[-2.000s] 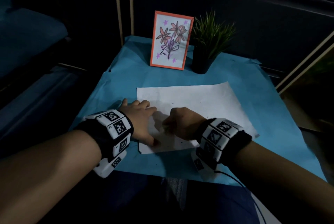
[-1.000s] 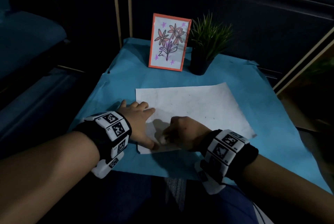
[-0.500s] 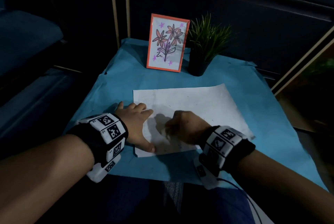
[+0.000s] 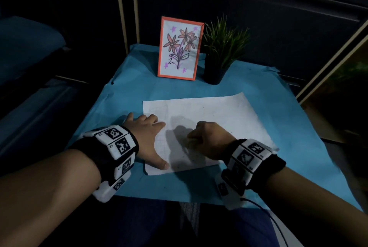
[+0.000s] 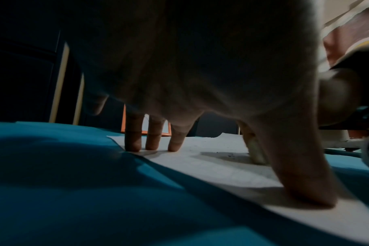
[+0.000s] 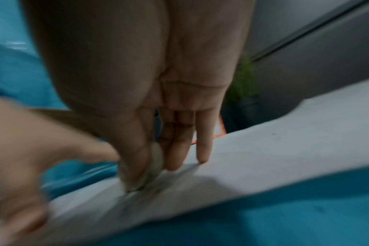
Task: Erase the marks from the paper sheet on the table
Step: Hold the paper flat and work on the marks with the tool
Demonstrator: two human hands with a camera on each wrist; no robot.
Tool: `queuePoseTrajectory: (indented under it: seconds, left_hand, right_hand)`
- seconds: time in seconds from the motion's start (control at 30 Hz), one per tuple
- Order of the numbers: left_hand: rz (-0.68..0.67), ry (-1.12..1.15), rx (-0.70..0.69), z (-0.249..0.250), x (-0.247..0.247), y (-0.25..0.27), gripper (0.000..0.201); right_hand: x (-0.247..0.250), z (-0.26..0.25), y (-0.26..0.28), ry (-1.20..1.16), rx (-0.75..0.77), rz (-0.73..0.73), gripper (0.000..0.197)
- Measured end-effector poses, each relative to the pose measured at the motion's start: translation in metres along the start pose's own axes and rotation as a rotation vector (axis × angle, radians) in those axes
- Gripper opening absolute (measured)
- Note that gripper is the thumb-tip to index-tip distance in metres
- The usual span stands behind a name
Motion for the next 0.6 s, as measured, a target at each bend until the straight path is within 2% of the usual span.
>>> queuePoseTrajectory:
  seconds: [0.13,0.27,0.4,0.47,0.6]
  left_hand:
    - [0.008,-0.014,-0.010,0.001,0.002,-0.001,0.125]
    - [0.009,-0.036,-0.017,0.002,0.003,-0.004,0.124]
    - [-0.001,-0.042,-0.031,0.002,0.006,-0.005,0.121]
    - [-0.005,-0.031,-0.027,0.002,0.009,-0.006,0.112]
    - [0.036,-0.029,-0.007,0.002,0.019,-0.014,0.088]
  right_hand:
    - [-0.010,-0.011,0.001,0.010,0.020,-0.119,0.017]
    - [0.003,0.001,-0.023,0.021,-0.057,-0.072,0.036]
    - [0.002,-0.001,-0.029,0.019,-0.071,-0.102,0.038]
    - [0.000,-0.004,-0.024,0.006,-0.048,-0.158,0.023]
    - [0.007,-0.005,-0.029,0.008,-0.039,-0.152,0.029]
Point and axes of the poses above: each hand's wrist, its own y-axis away from the middle knuckle, its own x-axis out of the back of the hand, z = x × y, the point moved 3 cm from there along -y, towards the middle knuckle, and after that the axes turned 4 degrees about x, right-handed, at the moved point
